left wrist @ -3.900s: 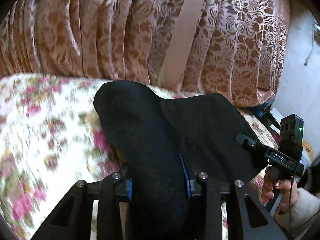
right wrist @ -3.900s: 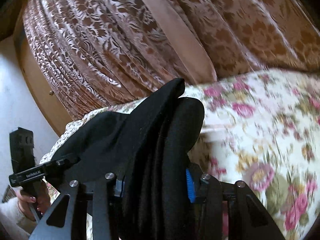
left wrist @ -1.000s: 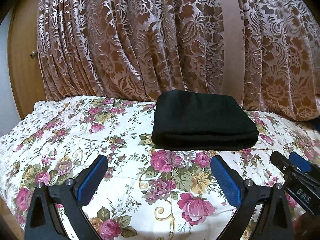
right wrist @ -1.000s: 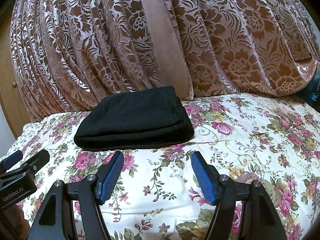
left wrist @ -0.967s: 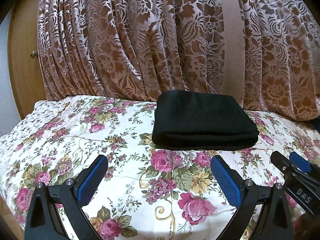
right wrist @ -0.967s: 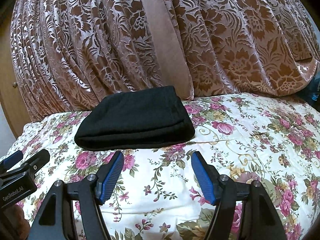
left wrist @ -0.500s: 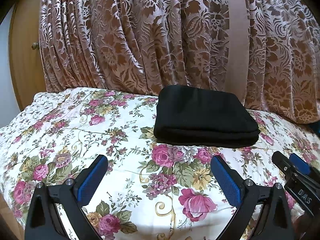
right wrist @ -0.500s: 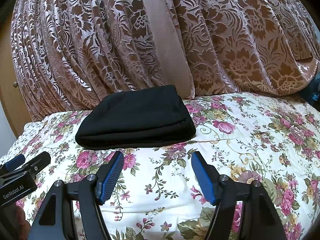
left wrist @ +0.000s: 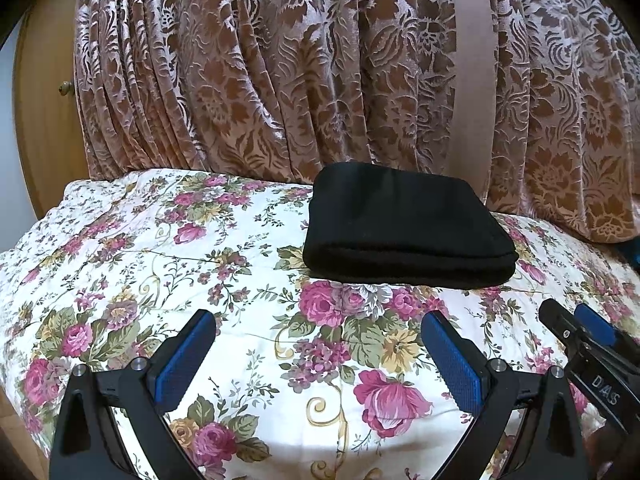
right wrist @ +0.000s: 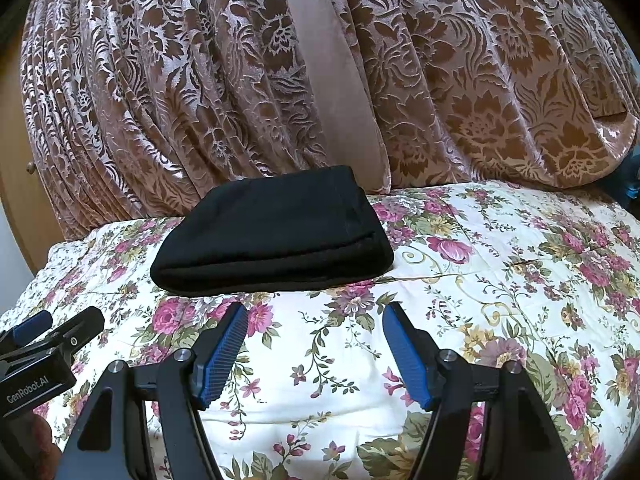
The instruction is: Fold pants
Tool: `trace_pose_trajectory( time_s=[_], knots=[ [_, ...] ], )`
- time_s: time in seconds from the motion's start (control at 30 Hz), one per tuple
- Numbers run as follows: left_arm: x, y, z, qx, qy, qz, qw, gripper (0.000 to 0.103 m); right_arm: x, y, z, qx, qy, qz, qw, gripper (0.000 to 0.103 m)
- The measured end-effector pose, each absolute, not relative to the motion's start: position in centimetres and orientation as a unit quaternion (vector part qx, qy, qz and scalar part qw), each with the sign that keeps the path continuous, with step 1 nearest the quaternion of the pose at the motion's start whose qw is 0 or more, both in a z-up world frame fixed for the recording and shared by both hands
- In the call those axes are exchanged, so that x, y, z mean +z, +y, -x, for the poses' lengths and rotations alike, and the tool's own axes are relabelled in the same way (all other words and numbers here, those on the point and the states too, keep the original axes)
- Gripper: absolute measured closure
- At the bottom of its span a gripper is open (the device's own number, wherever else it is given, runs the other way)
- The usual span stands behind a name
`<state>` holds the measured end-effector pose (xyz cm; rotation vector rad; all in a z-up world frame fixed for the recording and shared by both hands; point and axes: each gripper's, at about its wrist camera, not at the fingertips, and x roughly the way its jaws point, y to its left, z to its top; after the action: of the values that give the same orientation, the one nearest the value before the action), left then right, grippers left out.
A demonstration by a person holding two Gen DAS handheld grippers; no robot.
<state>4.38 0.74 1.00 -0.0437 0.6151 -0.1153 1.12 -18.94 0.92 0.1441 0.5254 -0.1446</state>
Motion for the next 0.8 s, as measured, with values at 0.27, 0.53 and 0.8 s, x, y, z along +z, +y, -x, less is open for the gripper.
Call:
trace_pose_trajectory(
  time_s=[0.27,0.53,0.8],
  knots=[
    [0.72,0.49,-4.57,-0.06,0.311,0.021,0.948,0.0,0.66,-18.77,-1.26,-0.069,0.263,-0.071,0.96,0.032],
    [0.58,0.41,-4.61,-0.059,0.314,0.017,0.947,0.0,0.56,-19.01,-1.36,-0.071,0.265,-0.076,0.959,0.032],
    [0.42,0.34,-4.71,-0.06,0.318,0.015,0.946,0.0,0.3,-19.09,-1.46,-0.071,0.269,-0.079,0.957,0.032]
  ],
)
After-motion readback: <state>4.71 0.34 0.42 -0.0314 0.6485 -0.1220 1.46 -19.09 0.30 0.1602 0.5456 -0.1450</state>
